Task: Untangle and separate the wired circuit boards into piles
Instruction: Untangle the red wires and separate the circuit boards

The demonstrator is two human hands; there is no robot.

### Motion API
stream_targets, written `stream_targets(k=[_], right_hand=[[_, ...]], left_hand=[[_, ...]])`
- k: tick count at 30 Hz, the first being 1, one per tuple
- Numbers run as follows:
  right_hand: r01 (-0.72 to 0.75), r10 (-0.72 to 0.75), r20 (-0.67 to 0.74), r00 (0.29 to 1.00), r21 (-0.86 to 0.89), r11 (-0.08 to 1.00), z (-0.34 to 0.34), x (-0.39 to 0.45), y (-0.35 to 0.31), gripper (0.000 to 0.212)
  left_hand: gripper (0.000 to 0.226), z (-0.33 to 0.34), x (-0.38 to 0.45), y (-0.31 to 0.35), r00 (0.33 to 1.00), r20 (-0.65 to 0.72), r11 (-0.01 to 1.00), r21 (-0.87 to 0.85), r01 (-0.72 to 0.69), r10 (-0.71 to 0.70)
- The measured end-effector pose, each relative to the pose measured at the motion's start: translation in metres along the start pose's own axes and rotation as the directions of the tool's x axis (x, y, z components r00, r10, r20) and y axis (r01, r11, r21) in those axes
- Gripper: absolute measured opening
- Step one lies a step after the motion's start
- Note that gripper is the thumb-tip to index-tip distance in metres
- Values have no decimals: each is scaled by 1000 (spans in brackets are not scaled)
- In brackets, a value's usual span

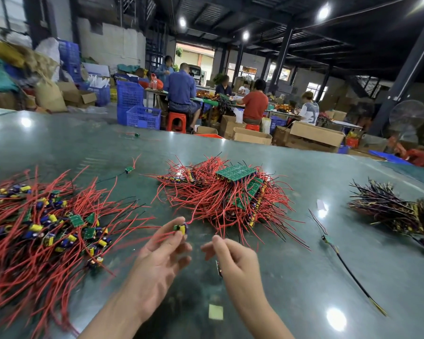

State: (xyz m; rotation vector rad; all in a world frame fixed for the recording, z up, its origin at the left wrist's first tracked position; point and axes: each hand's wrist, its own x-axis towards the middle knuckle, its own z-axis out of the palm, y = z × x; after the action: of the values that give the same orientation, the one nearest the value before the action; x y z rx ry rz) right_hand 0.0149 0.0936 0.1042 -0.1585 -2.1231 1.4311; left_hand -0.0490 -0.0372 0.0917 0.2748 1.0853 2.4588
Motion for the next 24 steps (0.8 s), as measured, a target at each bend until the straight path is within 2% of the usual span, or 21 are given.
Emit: stream_targets(k=[2,3,6,10,13,14,16,18,19,21,24], right_hand=[[-85,86,53,995,-33,996,3,0,0,30],[-145,144,71,987,9,989,3,1,0,30],[-316,292,127,948,260,912,0,5,-4,28],[-368,323,176,930,419,830,-7,8,-4,18],[-434,290,332,898,550,714,-12,10,-6,20],[-436,270,361,893,540,720,-13,10,-8,19],[-364,241,336,911,373,853,-14,8,-7,18],[-244,190,272,943,180,953,-12,6,-6,16],[-215,173,252,952,152,965,-11,6,-5,14],[-222,182,220,958,174,959,-12,6,-5,6],[-286,217,264,940,260,922,-15,8,-3,8]], left_hand=[[29,5,-4,-2,998,54,998,60,22,-25],[30,8,-6,-4,995,88,997,69,40,-46],[33,12,-11,-7,979,193,992,113,51,-73],[50,13,-14,-9,956,284,983,180,23,-74],[56,13,-11,-10,951,285,989,122,87,-119],[50,12,-10,-9,954,255,986,99,133,-155],[39,11,-10,-6,933,239,961,123,246,-270],[43,11,-11,-2,892,264,925,205,320,-367],[45,11,-11,-2,888,257,914,246,322,-382],[47,11,-12,-3,905,209,900,321,294,-370],[34,13,-13,-3,908,214,901,334,278,-359]])
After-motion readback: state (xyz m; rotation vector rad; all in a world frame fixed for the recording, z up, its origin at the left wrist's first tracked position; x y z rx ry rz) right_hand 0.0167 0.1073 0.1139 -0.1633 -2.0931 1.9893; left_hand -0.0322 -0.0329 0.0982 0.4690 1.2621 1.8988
